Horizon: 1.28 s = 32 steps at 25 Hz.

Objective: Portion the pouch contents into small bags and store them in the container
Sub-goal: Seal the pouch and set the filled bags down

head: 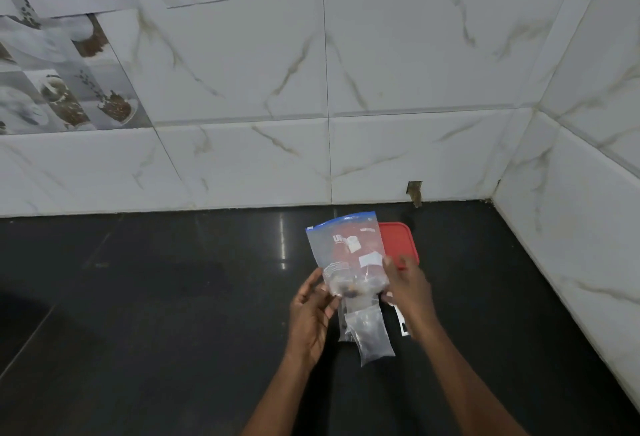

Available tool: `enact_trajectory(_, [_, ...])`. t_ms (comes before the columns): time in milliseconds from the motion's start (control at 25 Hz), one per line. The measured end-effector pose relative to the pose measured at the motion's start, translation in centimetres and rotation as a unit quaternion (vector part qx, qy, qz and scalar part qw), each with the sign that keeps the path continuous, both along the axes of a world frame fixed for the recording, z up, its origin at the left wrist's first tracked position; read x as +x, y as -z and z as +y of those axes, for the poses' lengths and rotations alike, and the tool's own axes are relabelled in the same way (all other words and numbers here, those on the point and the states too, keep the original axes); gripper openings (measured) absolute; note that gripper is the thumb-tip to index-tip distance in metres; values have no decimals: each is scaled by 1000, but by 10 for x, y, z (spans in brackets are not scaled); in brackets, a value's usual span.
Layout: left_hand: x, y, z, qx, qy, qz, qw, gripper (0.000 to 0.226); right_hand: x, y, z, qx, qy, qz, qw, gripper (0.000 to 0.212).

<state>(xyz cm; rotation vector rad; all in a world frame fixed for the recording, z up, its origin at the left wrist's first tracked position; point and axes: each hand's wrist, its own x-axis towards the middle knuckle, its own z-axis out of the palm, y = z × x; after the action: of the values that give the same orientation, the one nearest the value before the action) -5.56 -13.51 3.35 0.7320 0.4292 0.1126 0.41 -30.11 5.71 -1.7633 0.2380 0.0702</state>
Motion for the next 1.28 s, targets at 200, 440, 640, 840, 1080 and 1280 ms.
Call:
enact_trajectory(200, [-1, 9, -1, 168, 28, -30, 985, 54, -27, 36, -6, 140, 0, -20, 990, 39])
enact_trajectory(440, [-1, 15, -3, 323, -55, 58, 943, 32, -28, 41, -2, 146, 80, -66, 984, 28])
enact_trajectory(640, [-1, 13, 11, 356, -68, 29, 932, 30, -22, 38, -11, 187, 159, -55, 968, 18])
enact_trajectory(840, [-5, -2, 8, 321, 89, 13, 943, 56, -23, 42, -11, 192, 140, -30, 971, 17])
enact_trajectory(1080, [0, 2, -4, 339, -16, 49, 939, 26, -27, 33, -9, 240, 148, -42, 959, 8])
enact_trajectory(1280, [0, -3, -12, 344, -32, 56, 937, 18, -32, 27, -11, 295, 71, -46, 952, 26])
